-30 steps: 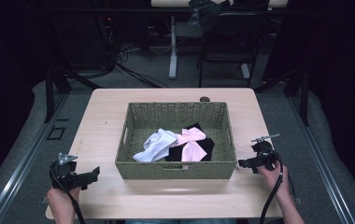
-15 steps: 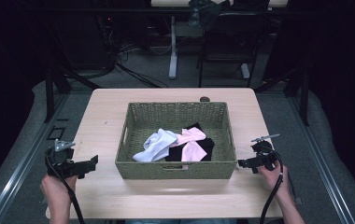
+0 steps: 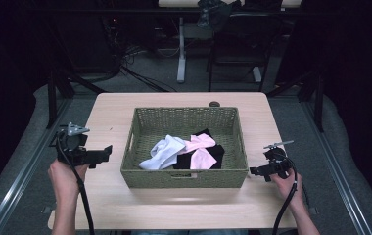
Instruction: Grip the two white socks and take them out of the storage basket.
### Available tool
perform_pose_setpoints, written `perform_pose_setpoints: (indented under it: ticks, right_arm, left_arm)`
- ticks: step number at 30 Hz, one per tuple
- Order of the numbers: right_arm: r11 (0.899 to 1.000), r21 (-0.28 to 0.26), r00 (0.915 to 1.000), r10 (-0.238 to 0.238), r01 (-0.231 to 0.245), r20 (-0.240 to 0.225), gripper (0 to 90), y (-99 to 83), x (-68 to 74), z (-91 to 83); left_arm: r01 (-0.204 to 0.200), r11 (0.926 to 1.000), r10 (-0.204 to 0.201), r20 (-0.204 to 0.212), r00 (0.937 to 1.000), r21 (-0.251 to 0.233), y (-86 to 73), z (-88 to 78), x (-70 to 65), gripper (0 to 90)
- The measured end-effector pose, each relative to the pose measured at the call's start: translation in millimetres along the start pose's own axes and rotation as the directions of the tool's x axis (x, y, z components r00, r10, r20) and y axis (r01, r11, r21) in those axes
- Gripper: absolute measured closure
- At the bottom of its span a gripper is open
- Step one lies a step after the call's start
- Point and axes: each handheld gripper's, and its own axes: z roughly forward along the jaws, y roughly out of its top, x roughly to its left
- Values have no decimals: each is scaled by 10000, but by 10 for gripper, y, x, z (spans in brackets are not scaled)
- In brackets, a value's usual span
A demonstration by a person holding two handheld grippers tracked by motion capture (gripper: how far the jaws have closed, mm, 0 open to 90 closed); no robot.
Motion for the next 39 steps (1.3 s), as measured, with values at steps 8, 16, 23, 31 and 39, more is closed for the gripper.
perform_pose_setpoints:
  ticks: [8,16,23,31,39]
  right_arm:
    - [10000,-37,10000,17,-17,36,78,2,-9,-4]
    - [9999,-113,10000,-29,29,-41,79,1,-6,-1]
    - [9998,-142,9999,114,-115,-63,78,-2,-1,12]
    - [9999,-123,9999,95,-96,-57,78,-3,-2,10]
    - [10000,16,9999,-30,30,-96,79,3,-9,5]
  left_arm:
    - [-440,9989,434,296,9986,172,243,95,-138,0]
    - [-973,9924,902,929,9916,750,520,259,-347,1]
    - [-1513,9807,1333,1424,9808,1240,743,496,-579,1]
    - [-2110,9566,1670,2152,9622,2010,872,802,-845,2]
    - [-2719,9232,2037,2541,9455,2717,893,1106,-1103,1]
